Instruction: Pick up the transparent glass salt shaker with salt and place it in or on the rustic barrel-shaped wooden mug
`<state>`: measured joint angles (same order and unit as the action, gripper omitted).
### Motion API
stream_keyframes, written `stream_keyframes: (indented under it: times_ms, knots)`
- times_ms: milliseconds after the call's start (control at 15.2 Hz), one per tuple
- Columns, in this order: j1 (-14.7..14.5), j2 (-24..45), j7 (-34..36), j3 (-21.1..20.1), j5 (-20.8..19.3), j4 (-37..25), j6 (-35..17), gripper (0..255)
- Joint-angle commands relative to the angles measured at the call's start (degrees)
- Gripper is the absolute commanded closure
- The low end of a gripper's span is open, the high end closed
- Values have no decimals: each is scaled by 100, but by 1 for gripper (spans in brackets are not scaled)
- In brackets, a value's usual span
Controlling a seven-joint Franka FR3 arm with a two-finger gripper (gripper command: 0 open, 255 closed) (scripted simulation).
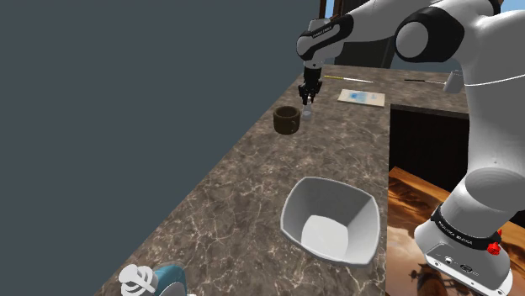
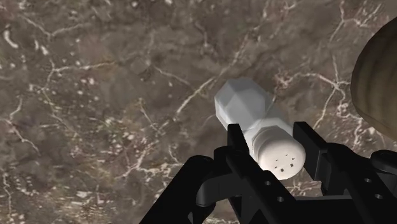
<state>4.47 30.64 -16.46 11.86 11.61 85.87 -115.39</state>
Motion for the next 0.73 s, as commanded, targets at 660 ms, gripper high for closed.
stream_keyframes:
  times_ms: [660]
  knots:
    - [0, -116, 46, 20, -41, -206, 320, 255]
